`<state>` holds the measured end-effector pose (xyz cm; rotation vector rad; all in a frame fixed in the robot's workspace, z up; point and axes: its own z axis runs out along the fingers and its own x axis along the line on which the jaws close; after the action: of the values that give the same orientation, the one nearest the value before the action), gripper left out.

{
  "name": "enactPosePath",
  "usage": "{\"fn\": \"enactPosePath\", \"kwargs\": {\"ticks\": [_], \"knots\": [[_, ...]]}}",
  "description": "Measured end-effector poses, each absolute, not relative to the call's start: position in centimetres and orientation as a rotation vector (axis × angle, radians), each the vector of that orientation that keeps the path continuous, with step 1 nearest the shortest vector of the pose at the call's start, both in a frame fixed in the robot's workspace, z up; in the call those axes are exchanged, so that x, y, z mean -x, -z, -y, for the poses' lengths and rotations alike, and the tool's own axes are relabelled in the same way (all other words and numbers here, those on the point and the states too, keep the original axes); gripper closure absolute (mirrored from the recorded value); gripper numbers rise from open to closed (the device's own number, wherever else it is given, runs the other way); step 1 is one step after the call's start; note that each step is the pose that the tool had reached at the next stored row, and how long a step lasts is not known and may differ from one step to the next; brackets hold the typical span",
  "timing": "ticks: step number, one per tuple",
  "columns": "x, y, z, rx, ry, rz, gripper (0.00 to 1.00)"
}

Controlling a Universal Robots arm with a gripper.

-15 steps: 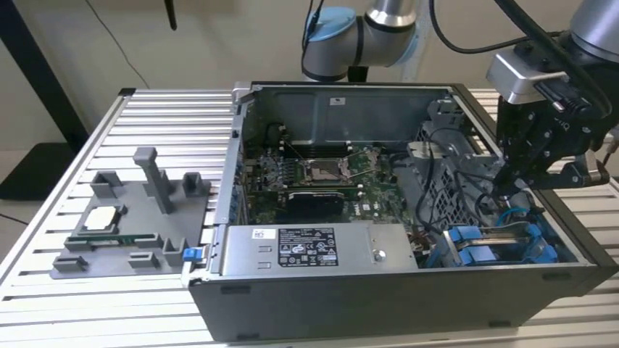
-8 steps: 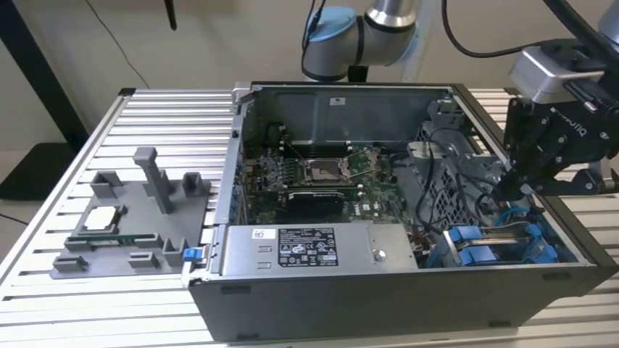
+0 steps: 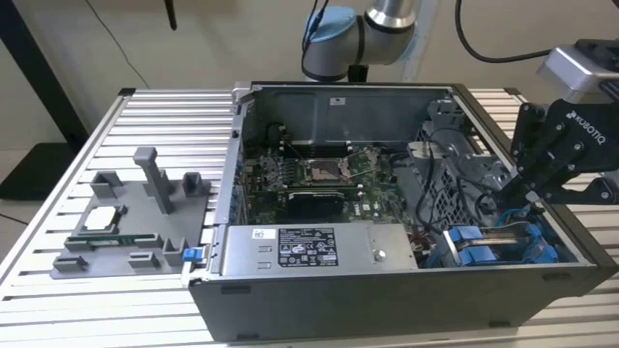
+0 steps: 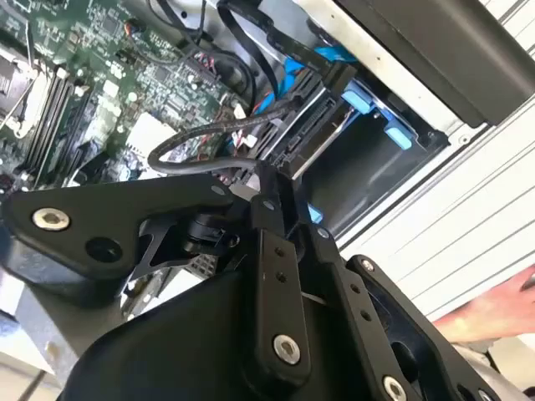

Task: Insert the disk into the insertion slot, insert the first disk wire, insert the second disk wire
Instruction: 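Insert the first disk wire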

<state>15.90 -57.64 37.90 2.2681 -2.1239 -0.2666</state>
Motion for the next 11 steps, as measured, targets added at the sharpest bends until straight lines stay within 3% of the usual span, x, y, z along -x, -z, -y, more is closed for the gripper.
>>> {"fn": "enactPosePath", "kwargs": {"ticks": [11], "knots": [[-16.6, -37.1, 58.8, -2.253, 0.293, 2.112, 1.0]]}}
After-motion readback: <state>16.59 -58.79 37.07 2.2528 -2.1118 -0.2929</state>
